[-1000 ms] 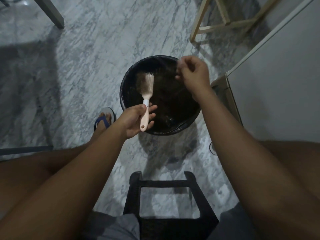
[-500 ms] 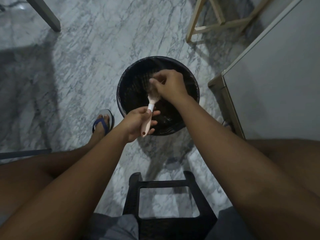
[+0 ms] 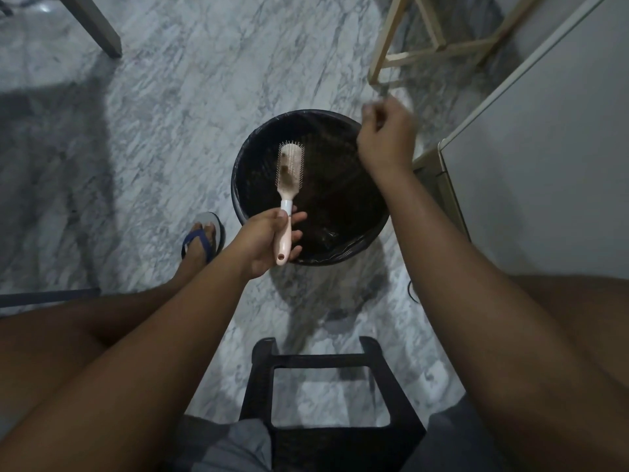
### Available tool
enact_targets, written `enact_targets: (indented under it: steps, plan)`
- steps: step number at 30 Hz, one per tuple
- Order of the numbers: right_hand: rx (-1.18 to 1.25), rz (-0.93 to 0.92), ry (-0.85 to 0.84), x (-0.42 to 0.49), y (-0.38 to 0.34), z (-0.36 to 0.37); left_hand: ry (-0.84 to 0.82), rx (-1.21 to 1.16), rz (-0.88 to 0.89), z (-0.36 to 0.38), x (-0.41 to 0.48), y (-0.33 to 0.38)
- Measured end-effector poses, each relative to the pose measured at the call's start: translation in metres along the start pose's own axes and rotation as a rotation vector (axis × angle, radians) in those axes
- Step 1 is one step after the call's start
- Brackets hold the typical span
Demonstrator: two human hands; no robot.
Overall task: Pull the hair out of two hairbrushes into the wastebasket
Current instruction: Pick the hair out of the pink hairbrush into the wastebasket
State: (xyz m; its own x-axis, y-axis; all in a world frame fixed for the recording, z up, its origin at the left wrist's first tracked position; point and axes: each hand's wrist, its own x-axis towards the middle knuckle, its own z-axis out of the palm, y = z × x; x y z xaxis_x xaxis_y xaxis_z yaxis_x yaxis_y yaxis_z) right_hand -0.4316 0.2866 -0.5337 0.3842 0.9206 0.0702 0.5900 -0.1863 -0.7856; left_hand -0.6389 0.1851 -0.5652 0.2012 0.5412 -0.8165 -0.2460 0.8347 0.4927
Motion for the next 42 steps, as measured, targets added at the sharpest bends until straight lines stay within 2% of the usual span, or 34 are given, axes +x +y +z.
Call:
enact_targets:
  steps: [2,3,7,11,14,17,23,25,26,27,29,30,31,34,36,39,42]
  plan:
    - [-0.255,0.166,-0.368,-0.009,0.018,0.006,-0.020,-0.001,0.006,0.001,-0.001,0.001]
    - [-0.272,0.175,-0.450,-0.016,0.021,0.009,-0.029,0.000,0.006,0.002,-0.001,0.002]
    - [-0.001,-0.040,-0.390,-0.045,0.006,0.019,-0.051,0.011,0.002,0.005,-0.003,0.002]
    - [-0.113,-0.163,-0.485,-0.055,0.000,0.027,-0.080,0.038,-0.001,0.008,-0.003,0.002]
    - [-0.124,-0.191,-0.463,-0.052,-0.002,0.028,-0.103,0.031,-0.002,0.010,-0.004,0.004]
    - [-0.031,-0.179,-0.367,-0.046,-0.005,0.026,-0.112,-0.008,-0.016,0.008,-0.004,0.005]
    - [0.276,-0.141,0.212,-0.015,-0.013,0.007,-0.084,-0.033,-0.006,0.000,-0.001,0.001]
    - [0.314,-0.096,0.321,-0.011,-0.005,0.003,-0.083,-0.050,0.002,-0.001,-0.001,0.002]
    - [0.266,-0.053,0.286,-0.008,0.004,0.003,-0.084,-0.052,0.006,-0.001,-0.001,0.003]
    - [0.151,0.011,0.155,-0.007,0.014,0.004,-0.087,-0.050,0.011,-0.001,-0.002,0.004]
    - [-0.190,0.167,-0.252,-0.012,0.030,0.008,-0.096,-0.031,0.022,-0.001,-0.002,0.006]
    - [-0.287,0.204,-0.392,-0.016,0.032,0.008,-0.102,-0.017,0.026,-0.001,-0.002,0.007]
    - [-0.280,0.203,-0.446,-0.020,0.030,0.008,-0.107,-0.003,0.028,0.000,-0.003,0.007]
    - [0.028,0.145,-0.425,-0.032,0.015,0.012,-0.133,0.042,0.029,0.001,-0.003,0.007]
    - [0.162,0.125,-0.493,-0.035,0.008,0.017,-0.152,0.078,0.026,0.003,-0.003,0.007]
    - [0.138,-0.008,-0.561,-0.031,0.005,0.022,-0.156,0.152,0.037,0.005,-0.003,0.006]
    - [0.071,0.008,-0.466,-0.025,0.003,0.027,-0.149,0.192,0.059,0.008,-0.005,0.005]
